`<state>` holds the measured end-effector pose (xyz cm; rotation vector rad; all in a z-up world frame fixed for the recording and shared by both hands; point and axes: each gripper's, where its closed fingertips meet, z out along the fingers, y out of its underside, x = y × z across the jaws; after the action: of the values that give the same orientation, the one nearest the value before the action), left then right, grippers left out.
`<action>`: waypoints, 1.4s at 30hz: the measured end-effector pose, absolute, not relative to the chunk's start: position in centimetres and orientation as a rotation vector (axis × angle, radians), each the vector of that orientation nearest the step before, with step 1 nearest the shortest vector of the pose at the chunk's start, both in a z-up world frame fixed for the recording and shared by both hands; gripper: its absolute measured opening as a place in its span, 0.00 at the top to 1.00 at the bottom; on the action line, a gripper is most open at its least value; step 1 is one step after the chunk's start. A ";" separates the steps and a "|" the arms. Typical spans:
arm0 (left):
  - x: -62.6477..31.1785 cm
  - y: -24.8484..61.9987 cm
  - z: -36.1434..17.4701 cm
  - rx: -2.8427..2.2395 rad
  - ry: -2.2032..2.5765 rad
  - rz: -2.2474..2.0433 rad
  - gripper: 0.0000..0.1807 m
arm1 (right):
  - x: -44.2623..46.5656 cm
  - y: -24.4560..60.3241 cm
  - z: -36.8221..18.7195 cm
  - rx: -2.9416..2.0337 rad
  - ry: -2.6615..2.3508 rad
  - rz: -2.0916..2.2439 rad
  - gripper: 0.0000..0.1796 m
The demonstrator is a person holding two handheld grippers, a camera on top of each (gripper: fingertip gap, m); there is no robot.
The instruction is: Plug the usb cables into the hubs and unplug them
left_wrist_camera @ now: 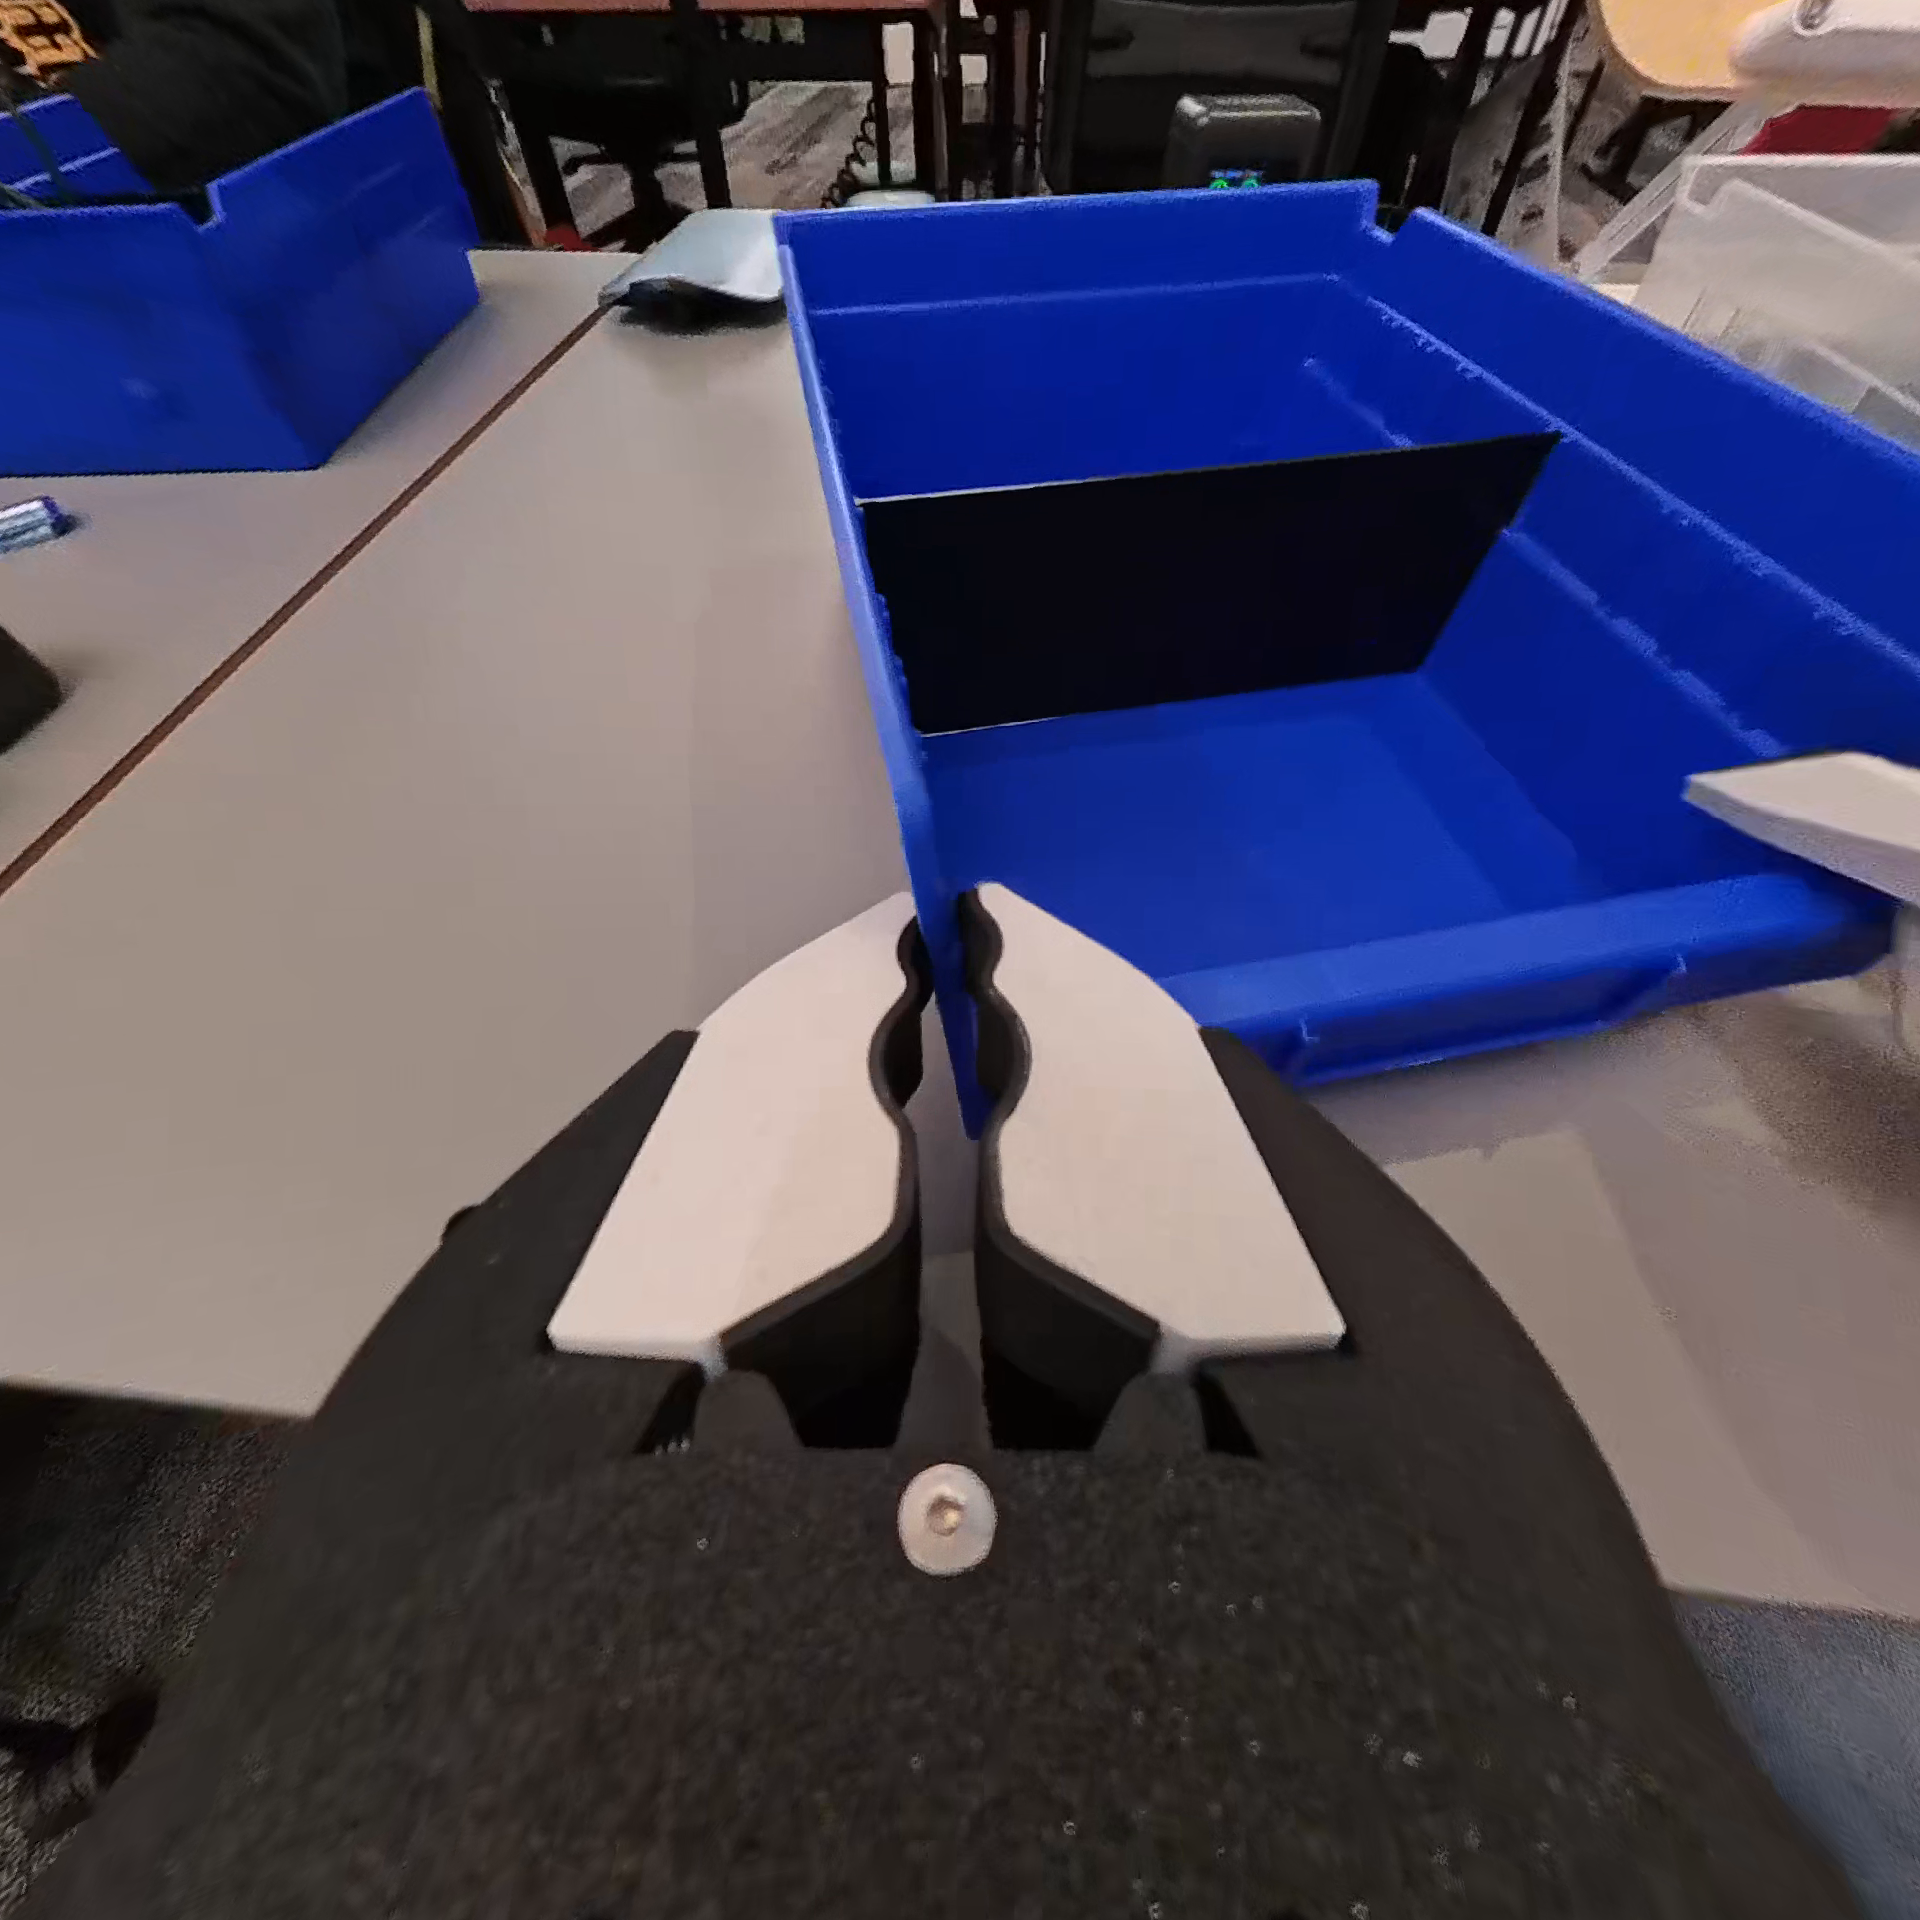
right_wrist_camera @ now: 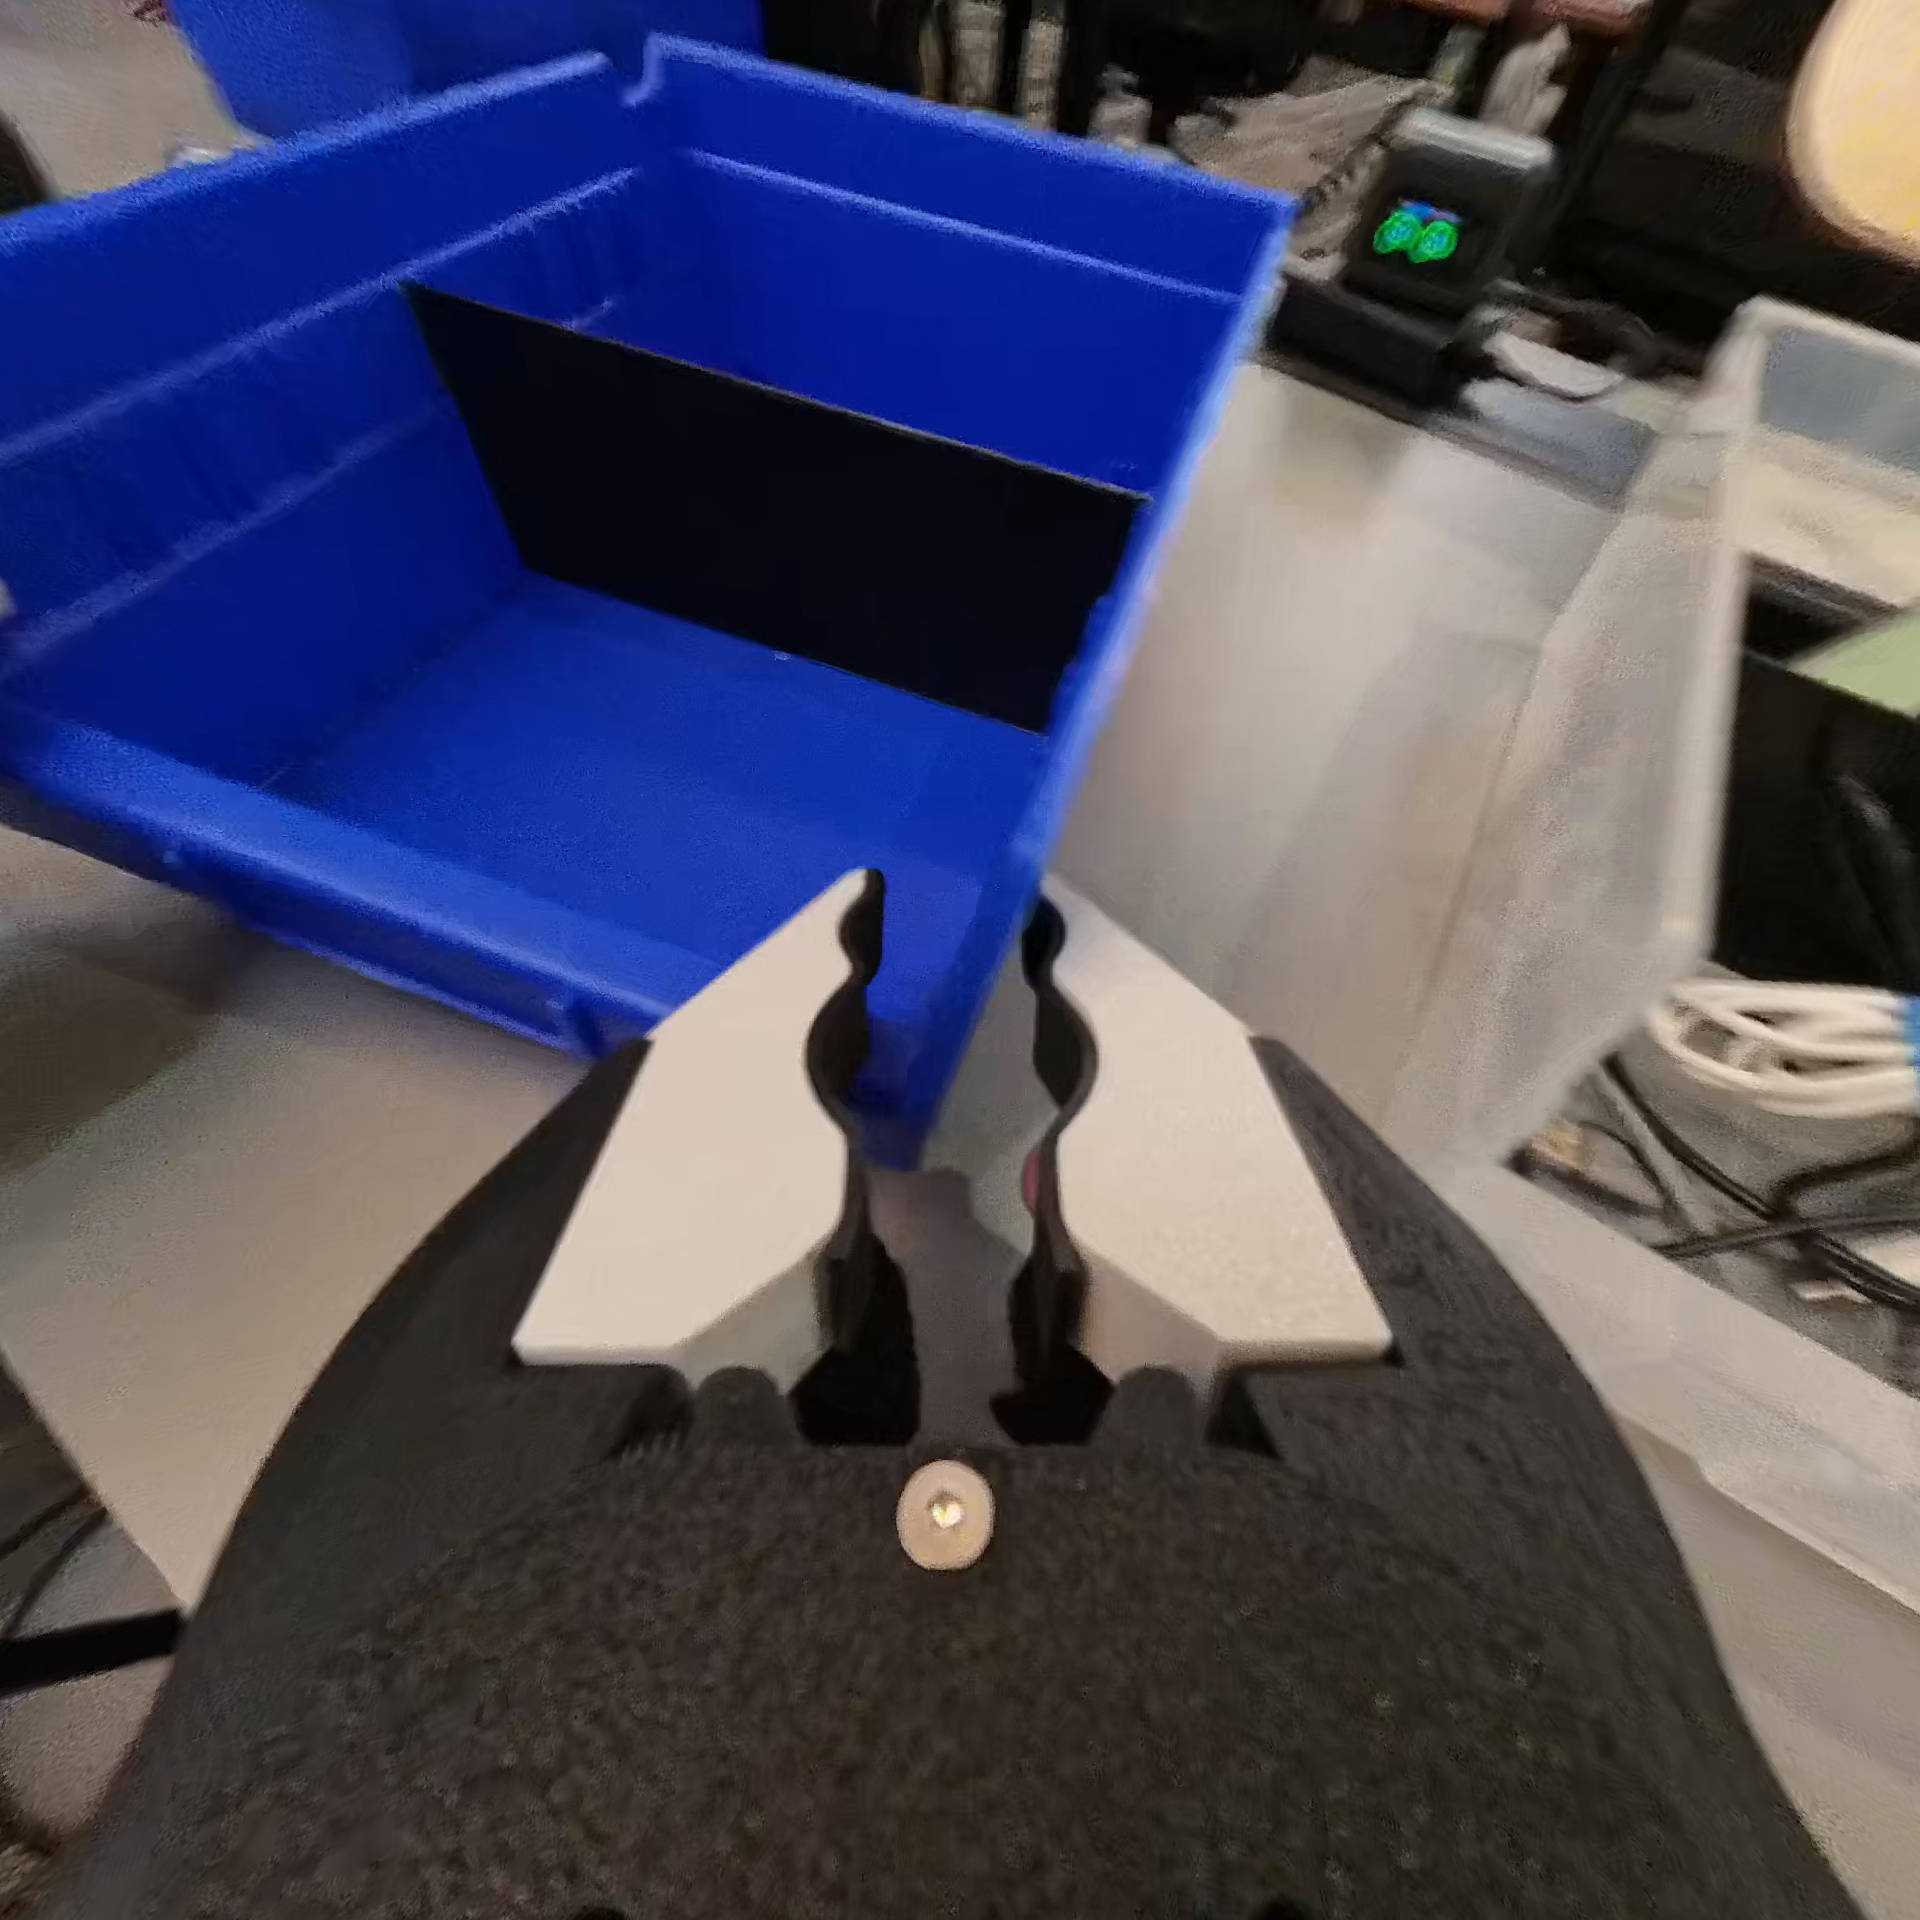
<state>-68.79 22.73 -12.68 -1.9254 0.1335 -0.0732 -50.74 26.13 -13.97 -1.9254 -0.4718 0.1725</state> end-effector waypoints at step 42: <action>-4.8 20.7 -7.5 -1.468 0.838 -0.268 0.94 | 14.0 17.0 -8.0 -1.866 0.227 -0.161 0.99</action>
<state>-4.84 20.66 -7.47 -1.4675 0.8381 -0.2679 13.98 16.95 -8.02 -1.8658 0.2272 -0.1612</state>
